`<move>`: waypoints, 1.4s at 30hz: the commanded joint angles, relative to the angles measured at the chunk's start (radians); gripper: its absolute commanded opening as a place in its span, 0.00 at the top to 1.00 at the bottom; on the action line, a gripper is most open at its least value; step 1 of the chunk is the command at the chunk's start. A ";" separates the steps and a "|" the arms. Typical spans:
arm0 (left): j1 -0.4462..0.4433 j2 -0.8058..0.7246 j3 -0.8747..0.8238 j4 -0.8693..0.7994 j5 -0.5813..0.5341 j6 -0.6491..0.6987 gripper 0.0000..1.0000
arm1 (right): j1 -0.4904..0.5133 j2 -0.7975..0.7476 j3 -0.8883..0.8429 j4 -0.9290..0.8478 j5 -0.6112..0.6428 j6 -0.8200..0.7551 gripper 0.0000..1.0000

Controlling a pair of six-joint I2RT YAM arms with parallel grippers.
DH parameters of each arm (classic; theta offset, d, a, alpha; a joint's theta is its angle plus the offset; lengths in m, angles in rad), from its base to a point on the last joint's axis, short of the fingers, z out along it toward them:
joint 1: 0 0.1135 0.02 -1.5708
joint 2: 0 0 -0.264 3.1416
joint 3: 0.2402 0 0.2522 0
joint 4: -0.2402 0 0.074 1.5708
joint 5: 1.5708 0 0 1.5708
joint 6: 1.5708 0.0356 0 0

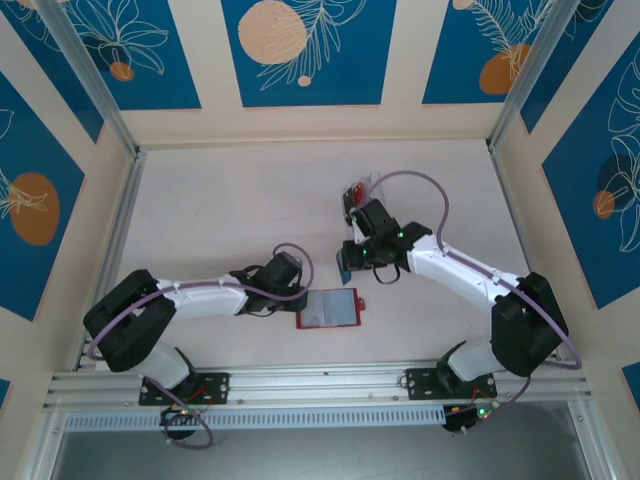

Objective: Put the credit cards into the card holder

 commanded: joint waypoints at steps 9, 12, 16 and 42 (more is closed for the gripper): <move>-0.021 0.036 -0.027 -0.052 0.007 0.016 0.75 | 0.022 -0.178 -0.385 0.558 -0.193 0.310 1.00; -0.021 0.040 -0.027 -0.051 0.010 0.016 0.76 | 0.025 -0.180 -0.421 0.608 -0.191 0.340 1.00; -0.021 0.040 -0.027 -0.056 0.009 0.018 0.77 | 0.045 -0.150 -0.440 0.652 -0.180 0.362 1.00; -0.021 0.036 -0.016 -0.074 0.008 0.023 0.79 | 0.101 -0.058 -0.497 0.705 -0.060 0.388 1.00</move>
